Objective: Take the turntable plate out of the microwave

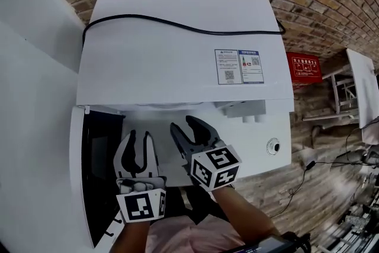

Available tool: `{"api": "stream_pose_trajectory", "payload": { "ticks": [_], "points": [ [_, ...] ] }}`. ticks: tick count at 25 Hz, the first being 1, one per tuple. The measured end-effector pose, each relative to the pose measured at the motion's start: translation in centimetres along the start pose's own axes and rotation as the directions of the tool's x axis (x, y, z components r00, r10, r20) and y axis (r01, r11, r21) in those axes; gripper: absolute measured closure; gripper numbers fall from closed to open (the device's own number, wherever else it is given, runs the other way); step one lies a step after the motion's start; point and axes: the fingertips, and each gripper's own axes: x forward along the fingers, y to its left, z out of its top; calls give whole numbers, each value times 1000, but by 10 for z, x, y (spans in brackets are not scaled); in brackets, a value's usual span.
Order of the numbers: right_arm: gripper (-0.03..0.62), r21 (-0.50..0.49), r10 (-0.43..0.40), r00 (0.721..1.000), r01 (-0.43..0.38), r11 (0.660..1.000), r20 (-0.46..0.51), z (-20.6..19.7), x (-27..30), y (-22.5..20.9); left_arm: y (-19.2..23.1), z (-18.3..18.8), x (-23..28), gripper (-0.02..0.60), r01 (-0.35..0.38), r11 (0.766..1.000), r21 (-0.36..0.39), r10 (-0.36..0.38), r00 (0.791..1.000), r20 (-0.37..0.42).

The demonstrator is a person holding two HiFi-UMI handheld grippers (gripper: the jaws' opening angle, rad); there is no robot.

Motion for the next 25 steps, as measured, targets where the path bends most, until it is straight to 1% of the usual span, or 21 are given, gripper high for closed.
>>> {"api": "stream_pose_trajectory", "payload": {
  "ticks": [4, 6, 8, 11, 15, 16, 21, 25],
  "points": [
    [394, 121, 19, 1000, -18, 992, 1, 2, 11, 0, 2, 0, 0, 476, 8, 1000, -14, -8, 1000, -7],
    [393, 190, 26, 1000, -26, 981, 4, 3, 15, -2, 2, 0, 0, 476, 13, 1000, -4, -13, 1000, -5],
    [393, 266, 34, 999, -34, 963, 8, 4, 20, -5, 2, 0, 1, 476, 17, 1000, 0, -17, 1000, -7],
    [393, 380, 43, 999, -48, 924, 22, 7, 24, -11, 2, 0, 2, 478, 22, 1000, 2, -22, 1000, -13],
    [390, 502, 49, 998, -56, 863, 27, 6, 29, -18, 2, 1, 4, 478, 26, 1000, 5, -26, 1000, -13],
    [399, 521, 50, 998, -57, 852, 27, 6, 30, -19, 2, 1, 5, 477, 26, 1000, 5, -26, 1000, -13],
    [395, 601, 49, 998, -54, 797, 25, 5, 30, -19, 4, 0, 6, 480, 23, 1000, 2, -23, 1000, -19],
    [401, 690, 18, 998, -57, 722, 64, 10, 31, -24, 6, -4, 5, 480, 22, 1000, 3, -22, 999, -33]
  ]
}}
